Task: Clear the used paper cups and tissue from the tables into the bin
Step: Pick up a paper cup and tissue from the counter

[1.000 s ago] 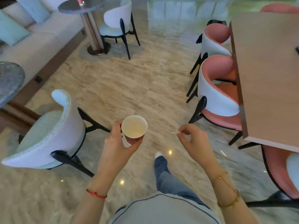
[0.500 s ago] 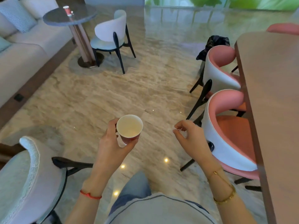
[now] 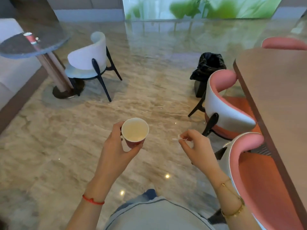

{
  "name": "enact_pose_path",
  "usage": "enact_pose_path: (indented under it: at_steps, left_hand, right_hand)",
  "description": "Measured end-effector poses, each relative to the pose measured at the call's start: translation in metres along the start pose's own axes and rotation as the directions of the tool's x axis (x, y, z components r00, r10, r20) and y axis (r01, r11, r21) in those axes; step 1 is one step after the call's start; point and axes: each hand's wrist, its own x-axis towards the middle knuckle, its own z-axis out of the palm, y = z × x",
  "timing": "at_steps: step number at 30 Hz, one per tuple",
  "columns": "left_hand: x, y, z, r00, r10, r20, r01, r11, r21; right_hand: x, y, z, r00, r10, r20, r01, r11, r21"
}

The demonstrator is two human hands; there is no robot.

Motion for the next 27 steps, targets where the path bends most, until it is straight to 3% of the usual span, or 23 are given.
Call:
enact_pose_path:
  at_steps: [9, 16, 27]
  left_hand:
    - [0.197, -0.022, 0.034, 0.989, 0.063, 0.137, -0.06, 0.998, -0.028]
    - [0.348, -0.037, 0.099, 0.981, 0.089, 0.17, -0.08, 0.995, -0.059]
    - [0.617, -0.002, 0.205, 0.972, 0.144, 0.185, -0.128, 0.987, -0.094]
  right_hand:
    - [0.166, 0.031, 0.006, 0.991, 0.111, -0.079, -0.11, 0.994, 0.016]
    - [0.299, 0.089, 0.007, 0.978, 0.169, -0.122, -0.165, 0.985, 0.04]
    - [0.57, 0.181, -0.059, 0.962, 0.186, -0.198, -0.184, 0.983, 0.031]
